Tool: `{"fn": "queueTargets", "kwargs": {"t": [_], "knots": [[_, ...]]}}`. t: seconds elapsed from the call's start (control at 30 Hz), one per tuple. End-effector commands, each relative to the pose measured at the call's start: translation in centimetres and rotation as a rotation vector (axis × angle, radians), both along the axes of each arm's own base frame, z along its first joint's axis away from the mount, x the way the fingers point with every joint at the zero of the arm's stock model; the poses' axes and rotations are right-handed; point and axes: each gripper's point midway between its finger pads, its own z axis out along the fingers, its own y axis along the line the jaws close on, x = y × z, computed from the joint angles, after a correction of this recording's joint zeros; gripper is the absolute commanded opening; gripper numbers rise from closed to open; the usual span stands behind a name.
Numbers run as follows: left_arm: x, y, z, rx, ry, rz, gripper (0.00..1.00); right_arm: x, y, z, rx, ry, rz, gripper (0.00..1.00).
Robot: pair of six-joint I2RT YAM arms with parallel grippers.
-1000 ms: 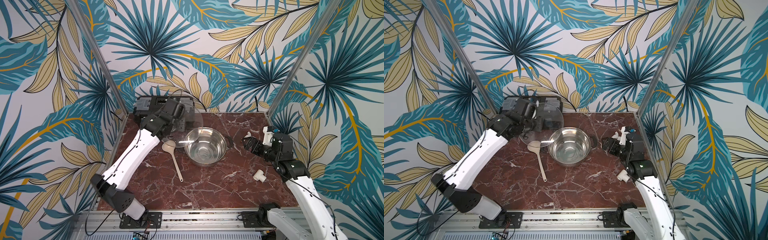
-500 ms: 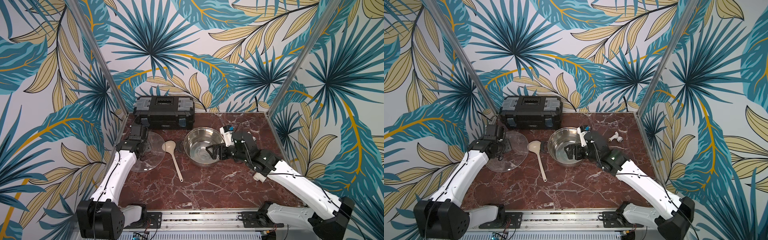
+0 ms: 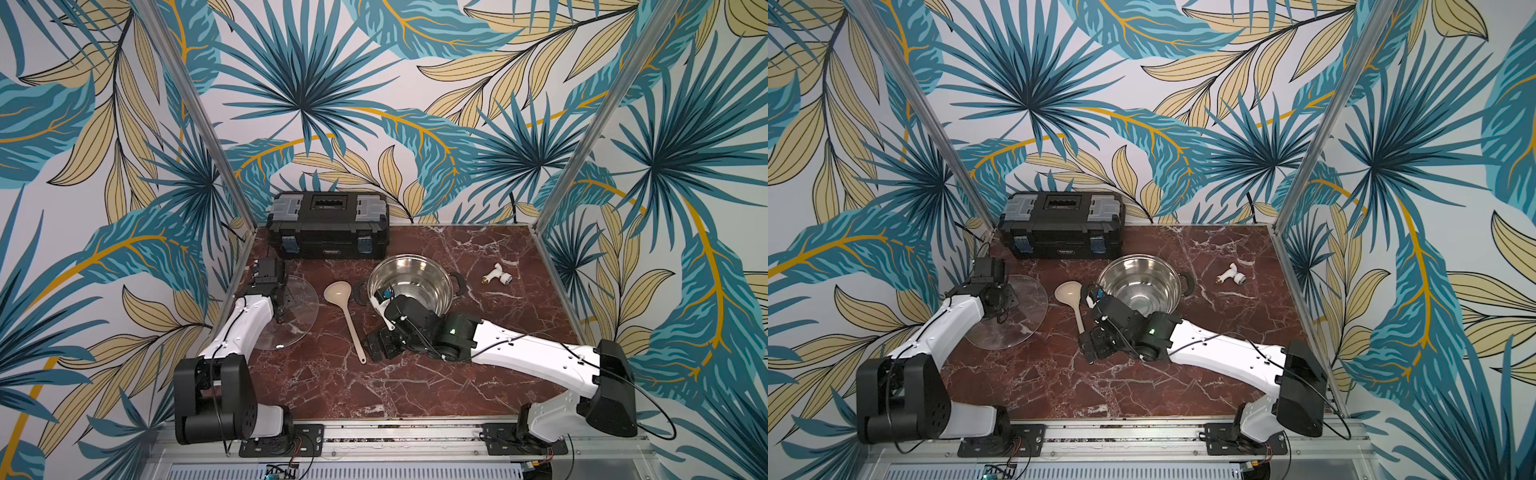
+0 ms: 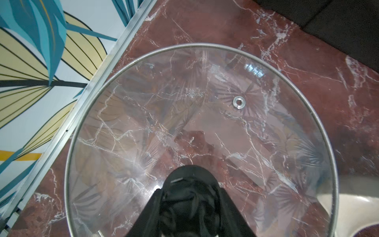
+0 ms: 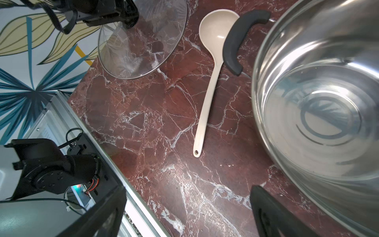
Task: Stir the soup with a spoon
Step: Place the lid at the center of the board.
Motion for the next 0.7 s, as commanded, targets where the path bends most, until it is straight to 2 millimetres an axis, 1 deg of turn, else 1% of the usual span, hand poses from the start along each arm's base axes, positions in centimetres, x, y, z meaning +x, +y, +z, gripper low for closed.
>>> {"fn": "queueTargets", "kwargs": {"t": [0.0,0.1,0.17,0.2,0.23,0.3,0.4,0.43,0.5,0.53,0.57,0.6,0.67], "knots": [[1.0,0.9,-1.1,-0.018,-0.024,0.011,0.03,0.5,1.0,-1.5,-0.06,0.006,-0.032,1.0],[0.7,0.9,-2.4,-0.024,0.003,0.008,0.03,0.9,2.1,-3.3,-0.107,0.027,-0.052,0.99],[0.5,1.0,-3.1,-0.028,0.009,0.011,0.07,1.2,2.8,-4.5,-0.127,0.038,-0.064,1.0],[0.4,1.1,-3.4,-0.029,0.013,0.016,0.11,1.4,3.0,-4.8,-0.133,0.041,-0.071,0.99],[0.2,1.1,-3.8,-0.034,0.019,0.019,0.15,1.6,3.3,-5.2,-0.142,0.042,-0.075,0.99],[-0.1,1.3,-4.5,-0.042,0.032,0.028,0.29,1.9,3.8,-5.9,-0.156,0.042,-0.081,0.99],[-0.4,1.5,-5.4,-0.053,0.05,0.029,0.41,2.4,4.2,-6.7,-0.18,0.036,-0.091,0.99],[-0.5,1.5,-5.7,-0.057,0.056,0.031,0.47,2.5,4.3,-7.0,-0.191,0.035,-0.095,0.99],[-0.6,1.5,-6.0,-0.068,0.06,0.033,0.64,2.8,4.4,-7.4,-0.205,0.033,-0.101,0.98],[-0.6,1.5,-6.0,-0.071,0.057,0.038,0.76,3.0,4.4,-7.7,-0.213,0.032,-0.106,0.97],[-0.6,1.4,-5.7,-0.077,0.05,0.038,0.83,3.1,4.4,-7.9,-0.22,0.031,-0.111,0.97],[-0.6,1.3,-5.3,-0.082,0.036,0.042,0.88,3.2,4.4,-8.2,-0.228,0.032,-0.116,0.96],[-0.5,1.2,-3.8,-0.092,-0.013,0.051,0.92,3.4,4.5,-8.8,-0.248,0.028,-0.122,0.93]]}}
